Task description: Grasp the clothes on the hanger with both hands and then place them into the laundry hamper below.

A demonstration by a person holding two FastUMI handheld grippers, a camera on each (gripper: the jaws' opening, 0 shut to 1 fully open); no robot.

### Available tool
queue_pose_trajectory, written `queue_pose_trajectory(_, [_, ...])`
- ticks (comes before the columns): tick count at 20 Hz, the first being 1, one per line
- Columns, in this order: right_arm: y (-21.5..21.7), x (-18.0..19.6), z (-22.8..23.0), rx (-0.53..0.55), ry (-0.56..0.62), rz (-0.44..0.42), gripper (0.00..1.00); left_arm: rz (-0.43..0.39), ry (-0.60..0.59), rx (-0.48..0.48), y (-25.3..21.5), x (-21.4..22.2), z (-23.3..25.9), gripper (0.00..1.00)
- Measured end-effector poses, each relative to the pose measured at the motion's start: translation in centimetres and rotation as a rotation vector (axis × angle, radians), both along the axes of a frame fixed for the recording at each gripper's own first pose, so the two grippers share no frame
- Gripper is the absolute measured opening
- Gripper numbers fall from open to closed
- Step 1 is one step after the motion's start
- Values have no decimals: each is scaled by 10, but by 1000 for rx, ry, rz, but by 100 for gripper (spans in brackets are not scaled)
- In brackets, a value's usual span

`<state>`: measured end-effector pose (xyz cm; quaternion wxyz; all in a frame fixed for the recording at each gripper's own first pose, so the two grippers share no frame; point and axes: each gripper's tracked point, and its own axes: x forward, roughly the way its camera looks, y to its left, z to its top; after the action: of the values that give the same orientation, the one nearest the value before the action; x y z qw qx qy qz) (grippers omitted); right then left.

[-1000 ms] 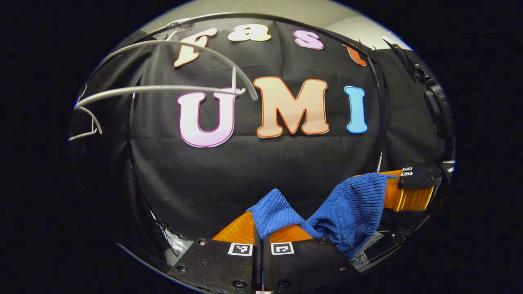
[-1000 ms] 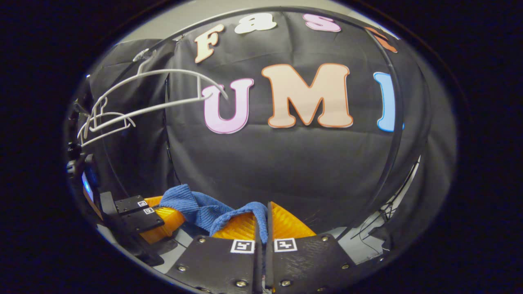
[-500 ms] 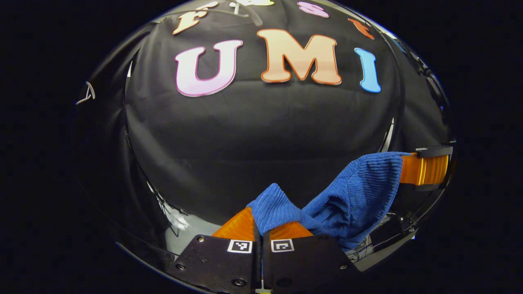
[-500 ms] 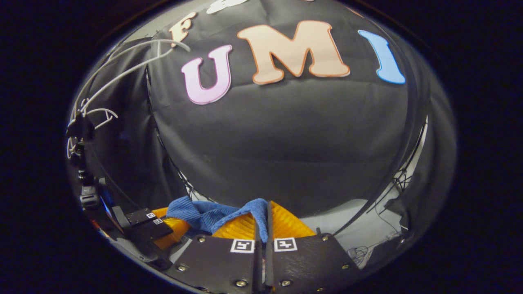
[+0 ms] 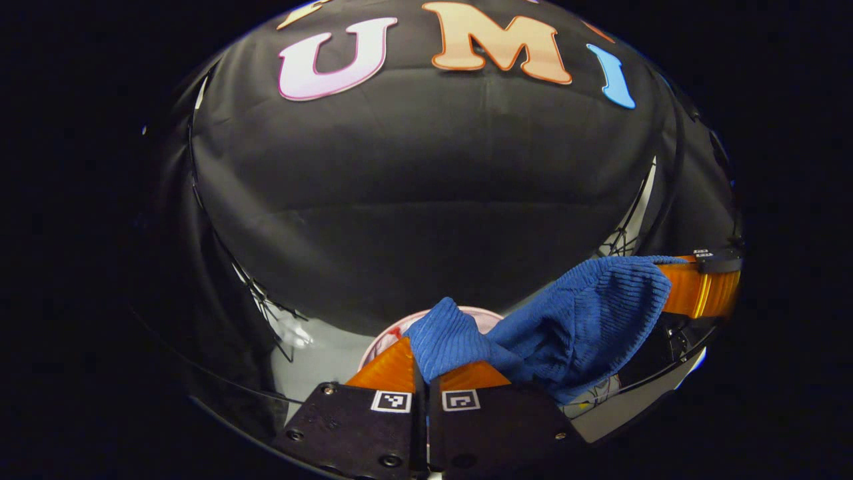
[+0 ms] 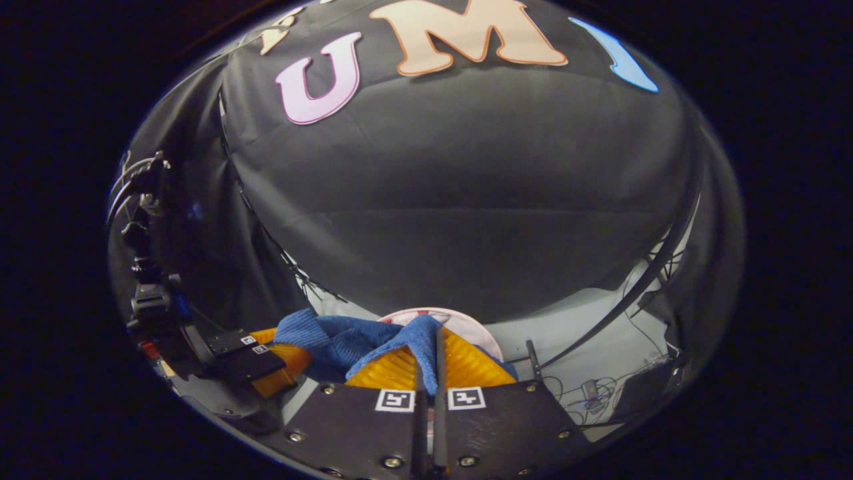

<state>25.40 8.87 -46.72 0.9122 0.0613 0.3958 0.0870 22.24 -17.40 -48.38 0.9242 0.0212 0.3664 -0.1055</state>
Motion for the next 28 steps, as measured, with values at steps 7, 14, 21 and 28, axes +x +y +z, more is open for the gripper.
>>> queue_pose_trajectory(7, [5, -15, -59, -18, 137, -89, 4, 30, 213, 19, 34, -31, -57, 3])
queue_pose_trajectory(14, [15, -37, -98, 20, 240, -120, 7, 16, 263, 35, 56, -42, -40, 10])
queue_pose_trajectory(21, [-4, -34, -84, 17, 222, -114, 44, -35, 234, 16, 57, -41, 3, 49])
queue_pose_trajectory(28, [4, -52, -45, -19, 166, -137, 100, -33, 153, 25, 78, -51, 41, 99])
